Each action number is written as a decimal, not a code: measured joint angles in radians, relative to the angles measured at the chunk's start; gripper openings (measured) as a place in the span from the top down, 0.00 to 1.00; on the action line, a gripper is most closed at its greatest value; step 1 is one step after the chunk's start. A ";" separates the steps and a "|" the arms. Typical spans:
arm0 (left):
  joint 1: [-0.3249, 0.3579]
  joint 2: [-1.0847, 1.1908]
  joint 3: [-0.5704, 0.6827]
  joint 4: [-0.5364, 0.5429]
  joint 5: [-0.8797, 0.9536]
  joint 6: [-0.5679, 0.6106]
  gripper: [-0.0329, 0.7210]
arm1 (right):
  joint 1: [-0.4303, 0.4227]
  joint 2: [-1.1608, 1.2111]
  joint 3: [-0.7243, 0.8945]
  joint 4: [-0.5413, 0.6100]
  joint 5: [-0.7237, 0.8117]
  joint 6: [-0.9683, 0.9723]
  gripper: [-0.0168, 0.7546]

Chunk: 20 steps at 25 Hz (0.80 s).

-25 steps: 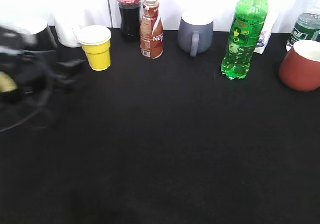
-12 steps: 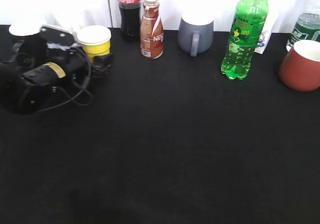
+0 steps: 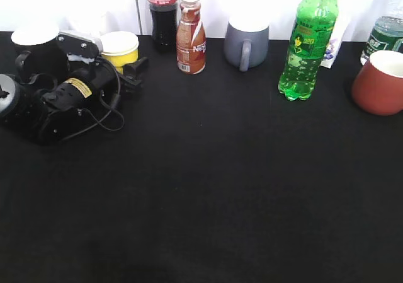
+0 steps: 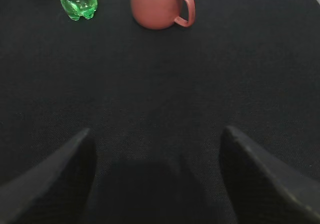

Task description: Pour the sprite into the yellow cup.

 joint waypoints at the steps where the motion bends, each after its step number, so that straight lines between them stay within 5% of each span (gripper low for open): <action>1: 0.000 0.000 0.000 0.001 -0.001 0.000 0.24 | 0.000 0.000 0.000 0.000 0.000 0.000 0.22; 5: 0.000 0.000 0.000 0.045 -0.004 0.000 0.44 | 0.000 0.000 0.000 0.000 0.000 0.000 0.22; 9: 0.000 -0.023 0.040 0.069 -0.121 0.000 0.46 | 0.000 0.000 0.000 0.000 0.000 0.000 0.22; 12: 0.000 -0.172 0.214 0.113 -0.154 0.000 0.45 | 0.000 0.000 -0.012 0.011 -0.040 0.000 0.22; 16: 0.000 -0.409 0.441 0.225 -0.167 0.000 0.44 | 0.000 0.062 0.084 0.015 -0.616 -0.001 0.22; 20: 0.000 -0.432 0.516 0.291 -0.166 0.000 0.44 | 0.000 0.415 0.259 0.051 -1.163 -0.001 0.22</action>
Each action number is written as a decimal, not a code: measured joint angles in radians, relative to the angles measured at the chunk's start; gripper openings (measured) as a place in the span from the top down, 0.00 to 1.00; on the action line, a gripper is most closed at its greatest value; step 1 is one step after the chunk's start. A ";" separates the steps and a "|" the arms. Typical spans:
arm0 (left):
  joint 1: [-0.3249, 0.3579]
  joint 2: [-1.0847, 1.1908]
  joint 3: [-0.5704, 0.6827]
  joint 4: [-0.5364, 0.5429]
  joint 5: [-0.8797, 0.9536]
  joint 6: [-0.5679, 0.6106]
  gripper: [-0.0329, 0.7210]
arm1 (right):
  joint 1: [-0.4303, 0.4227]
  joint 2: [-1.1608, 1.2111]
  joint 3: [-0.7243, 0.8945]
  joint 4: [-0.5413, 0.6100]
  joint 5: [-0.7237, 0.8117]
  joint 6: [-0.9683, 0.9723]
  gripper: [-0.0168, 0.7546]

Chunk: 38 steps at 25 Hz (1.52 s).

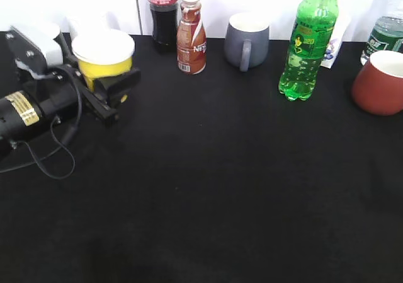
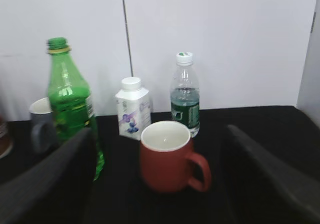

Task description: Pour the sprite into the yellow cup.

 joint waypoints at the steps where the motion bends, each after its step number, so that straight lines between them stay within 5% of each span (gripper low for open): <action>1: -0.001 0.000 0.000 0.005 0.000 0.000 0.44 | 0.000 0.104 0.009 -0.011 -0.117 0.000 0.22; 4: -0.001 0.000 0.000 0.006 0.000 0.000 0.44 | 0.011 0.423 0.009 -0.103 -0.416 0.000 0.22; 6: -0.001 0.000 0.001 0.006 0.000 0.000 0.44 | 0.113 0.589 -0.028 -0.087 -0.469 -0.002 0.22; 9: -0.001 0.000 0.001 0.006 0.000 0.000 0.44 | 0.372 0.864 -0.133 0.261 -0.623 -0.212 0.22; 11: -0.001 0.000 0.002 0.006 0.000 0.000 0.44 | 0.465 1.074 -0.187 0.356 -0.814 -0.245 0.22; 15: -0.001 0.000 0.002 0.007 0.000 0.000 0.44 | 0.478 1.362 -0.326 0.361 -0.941 -0.147 0.11; 29: -0.001 0.000 0.002 0.009 0.000 0.000 0.44 | 0.420 1.660 -0.588 0.359 -0.922 -0.141 0.12; 38: -0.001 0.000 0.003 0.024 0.000 0.000 0.44 | 0.420 1.739 -0.659 0.325 -1.007 -0.182 0.37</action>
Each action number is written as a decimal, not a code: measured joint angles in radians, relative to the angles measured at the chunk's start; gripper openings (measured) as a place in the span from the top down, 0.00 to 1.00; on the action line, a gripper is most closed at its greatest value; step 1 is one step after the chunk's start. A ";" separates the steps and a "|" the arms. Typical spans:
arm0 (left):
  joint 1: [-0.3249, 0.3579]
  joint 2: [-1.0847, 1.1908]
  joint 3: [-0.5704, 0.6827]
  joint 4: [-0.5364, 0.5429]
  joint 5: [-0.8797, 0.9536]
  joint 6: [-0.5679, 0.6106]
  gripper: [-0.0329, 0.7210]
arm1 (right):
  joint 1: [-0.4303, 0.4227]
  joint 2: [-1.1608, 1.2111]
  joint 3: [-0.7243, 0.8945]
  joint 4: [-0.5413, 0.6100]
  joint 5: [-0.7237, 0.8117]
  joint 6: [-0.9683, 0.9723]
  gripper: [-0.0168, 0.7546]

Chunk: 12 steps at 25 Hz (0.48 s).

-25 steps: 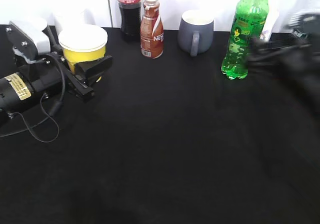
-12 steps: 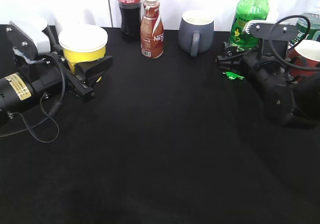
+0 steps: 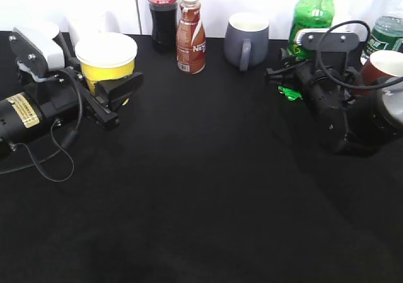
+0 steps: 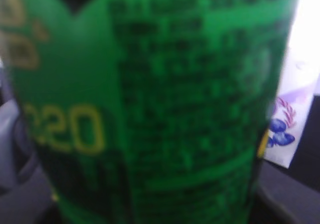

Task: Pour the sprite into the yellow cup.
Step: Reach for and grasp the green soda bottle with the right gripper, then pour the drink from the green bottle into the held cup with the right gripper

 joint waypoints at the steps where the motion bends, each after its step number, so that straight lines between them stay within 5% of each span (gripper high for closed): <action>1: 0.000 0.000 0.000 0.000 0.000 0.000 0.44 | 0.000 -0.006 0.006 -0.010 0.002 -0.024 0.38; 6: -0.005 0.000 0.000 0.080 0.000 -0.005 0.44 | 0.005 -0.211 0.208 -0.126 0.000 -0.045 0.43; 12: -0.118 0.000 0.000 0.092 0.000 -0.007 0.44 | 0.121 -0.333 0.270 -0.315 0.117 -0.223 0.43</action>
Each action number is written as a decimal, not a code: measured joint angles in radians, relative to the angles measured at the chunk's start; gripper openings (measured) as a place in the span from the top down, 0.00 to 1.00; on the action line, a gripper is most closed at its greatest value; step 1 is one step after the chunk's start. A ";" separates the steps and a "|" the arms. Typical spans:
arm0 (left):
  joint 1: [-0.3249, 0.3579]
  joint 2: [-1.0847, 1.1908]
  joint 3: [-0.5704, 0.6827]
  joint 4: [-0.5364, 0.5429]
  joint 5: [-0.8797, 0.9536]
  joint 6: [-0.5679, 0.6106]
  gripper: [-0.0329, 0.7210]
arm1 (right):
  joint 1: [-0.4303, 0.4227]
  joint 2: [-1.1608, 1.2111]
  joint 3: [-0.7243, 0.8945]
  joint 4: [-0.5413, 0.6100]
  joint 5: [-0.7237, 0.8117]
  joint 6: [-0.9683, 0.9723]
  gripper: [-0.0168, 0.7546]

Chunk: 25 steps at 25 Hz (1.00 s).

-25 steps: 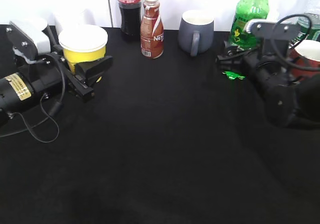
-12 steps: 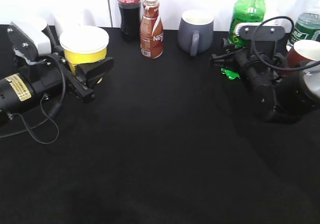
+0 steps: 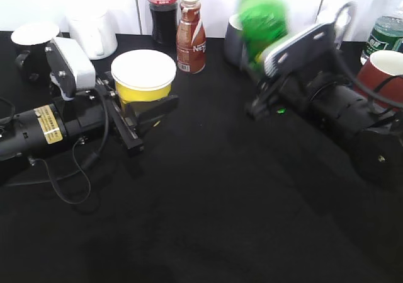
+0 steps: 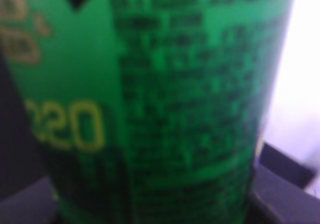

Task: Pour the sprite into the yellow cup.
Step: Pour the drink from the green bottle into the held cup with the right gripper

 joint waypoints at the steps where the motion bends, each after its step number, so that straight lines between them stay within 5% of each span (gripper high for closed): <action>1: -0.002 0.000 0.000 0.000 0.000 -0.004 0.44 | 0.000 0.000 0.000 -0.016 0.019 -0.073 0.44; 13: -0.052 0.000 0.000 -0.007 0.124 -0.052 0.43 | 0.000 0.000 -0.069 -0.003 0.131 -0.780 0.44; 25: -0.052 0.000 0.000 -0.008 0.140 -0.052 0.43 | 0.000 0.000 -0.069 0.114 0.056 -1.056 0.44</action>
